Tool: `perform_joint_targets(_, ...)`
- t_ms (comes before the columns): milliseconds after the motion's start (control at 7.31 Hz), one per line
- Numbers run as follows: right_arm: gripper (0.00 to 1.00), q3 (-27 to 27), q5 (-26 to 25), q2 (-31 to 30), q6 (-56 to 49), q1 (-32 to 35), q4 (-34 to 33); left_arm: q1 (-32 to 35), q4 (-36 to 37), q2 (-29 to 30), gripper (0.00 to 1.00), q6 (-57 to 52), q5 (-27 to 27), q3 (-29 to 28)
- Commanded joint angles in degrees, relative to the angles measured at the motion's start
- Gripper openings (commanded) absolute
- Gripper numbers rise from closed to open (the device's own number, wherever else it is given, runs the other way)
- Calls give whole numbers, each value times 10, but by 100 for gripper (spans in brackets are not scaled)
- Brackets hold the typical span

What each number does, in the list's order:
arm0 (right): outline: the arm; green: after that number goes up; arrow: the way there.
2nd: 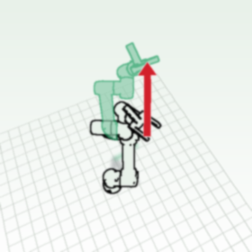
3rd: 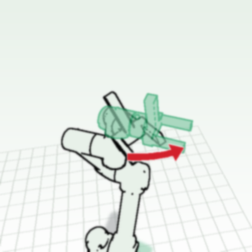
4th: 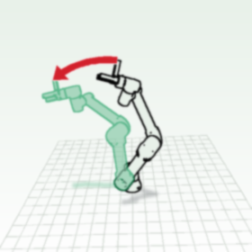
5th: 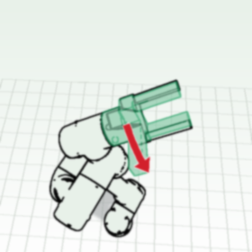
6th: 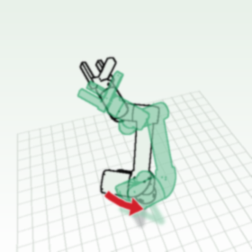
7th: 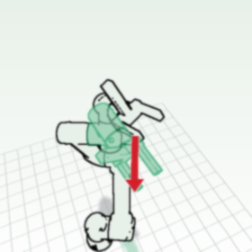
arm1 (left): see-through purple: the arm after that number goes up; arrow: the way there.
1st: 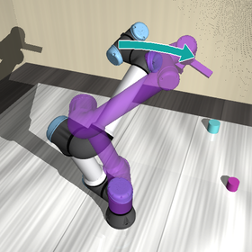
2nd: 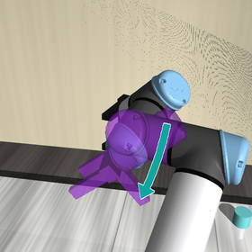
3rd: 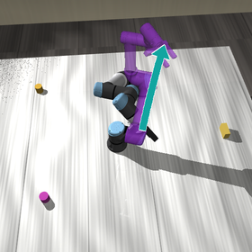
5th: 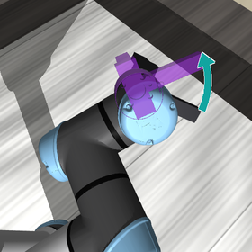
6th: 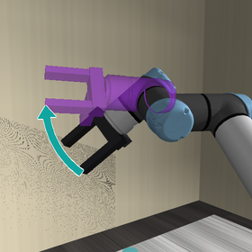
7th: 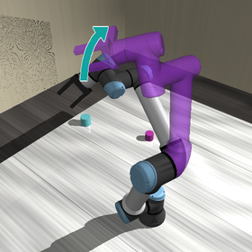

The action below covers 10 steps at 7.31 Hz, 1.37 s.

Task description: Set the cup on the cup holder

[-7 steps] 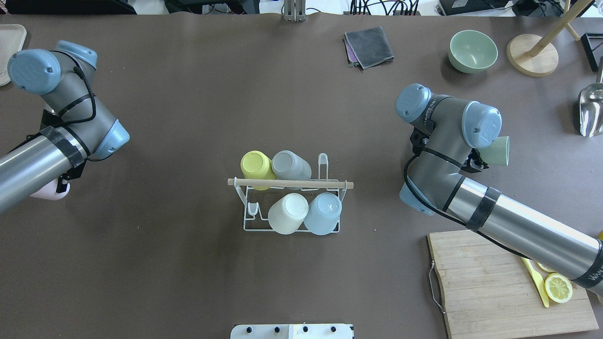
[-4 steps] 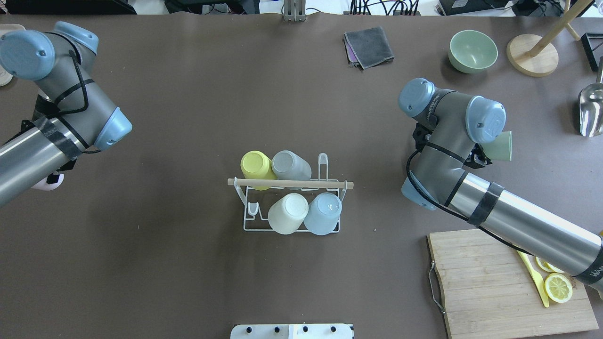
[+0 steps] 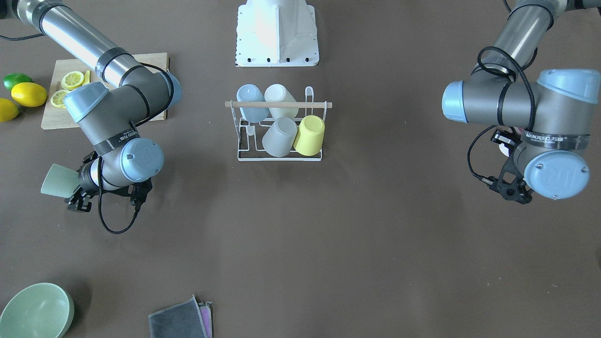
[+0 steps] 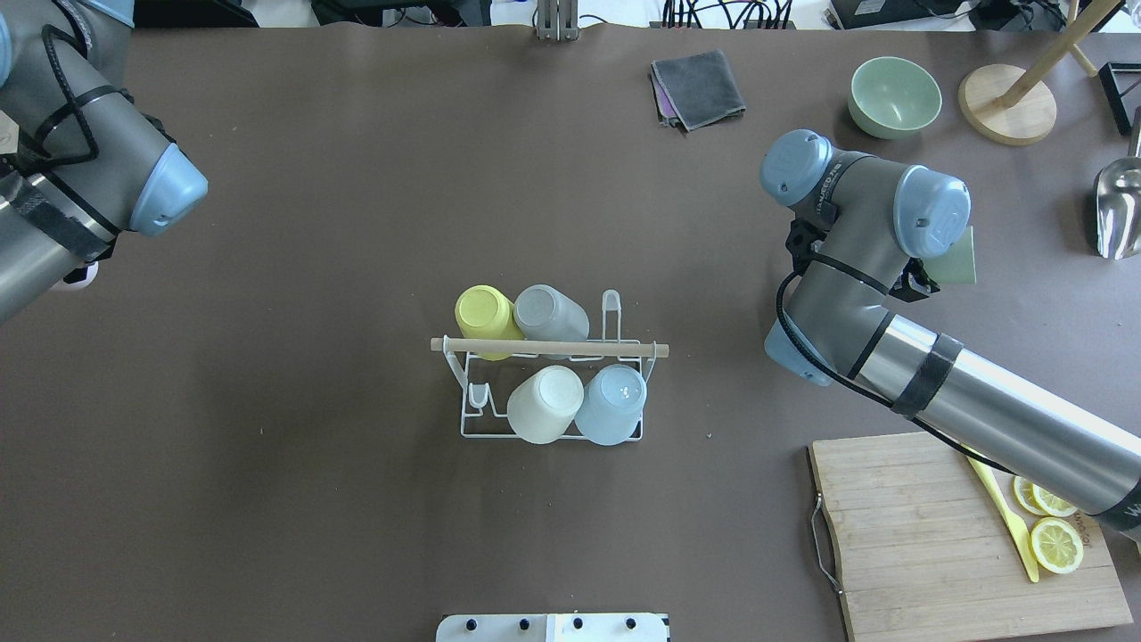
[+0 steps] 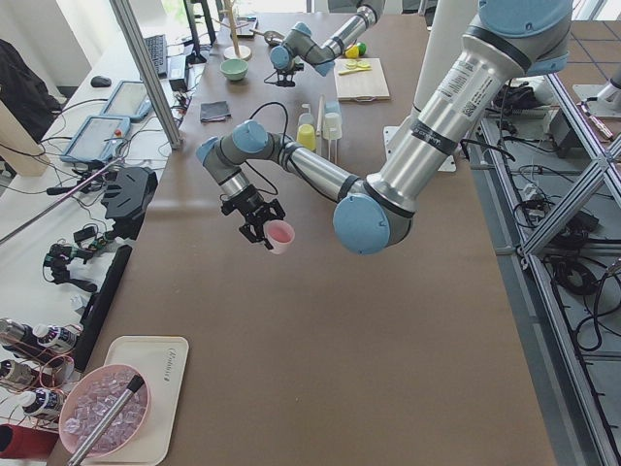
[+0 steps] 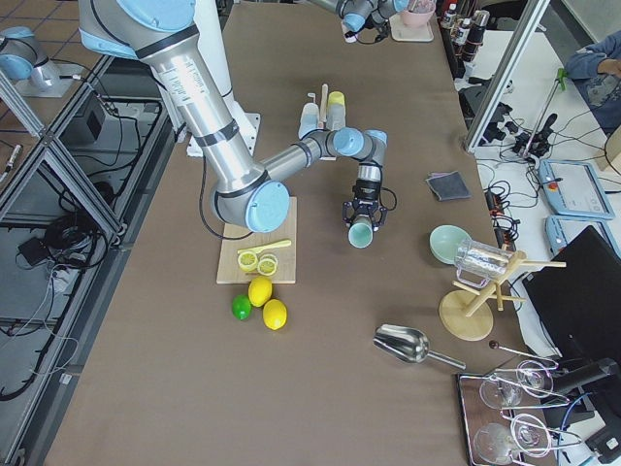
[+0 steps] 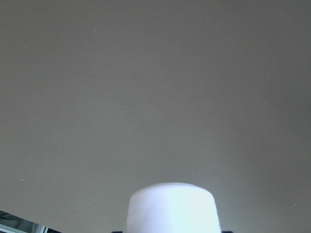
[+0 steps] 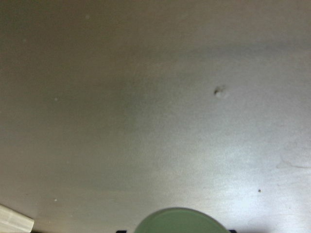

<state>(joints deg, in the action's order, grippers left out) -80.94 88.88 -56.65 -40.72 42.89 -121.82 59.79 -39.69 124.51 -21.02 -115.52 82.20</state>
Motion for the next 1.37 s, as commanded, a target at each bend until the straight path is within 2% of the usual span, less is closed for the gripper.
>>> perform_joint_targets(0, 0, -39, -2, -5, -40, 24, 0, 2, -67, -13, 0, 25, 27, 49)
perform_joint_targets(274, 0, -154, -1, -48, -54, 32, 0, 2, -148, -15, 0, 61, 51, 70)
perform_joint_targets(410, 0, -194, 8, -60, -61, 43, 1, -3, -189, -29, 0, 103, 51, 99)
perform_joint_targets(547, 0, -220, 37, -60, -64, 53, 2, -8, -234, -47, 0, 165, 48, 130)
perform_joint_targets(684, 0, -222, 86, -61, -64, 74, 34, -13, -252, -47, 0, 201, 46, 155)
perform_joint_targets(821, 0, -223, 142, -69, -62, 97, 74, -20, -305, -47, 0, 243, 46, 169)
perform_joint_targets(1094, 0, -225, 257, -82, -53, 134, 145, -40, -444, -61, 0, 296, 44, 172)
perform_joint_targets(1231, 0, -225, 322, -97, 1, 138, 209, -53, -504, -61, 0, 318, 18, 169)
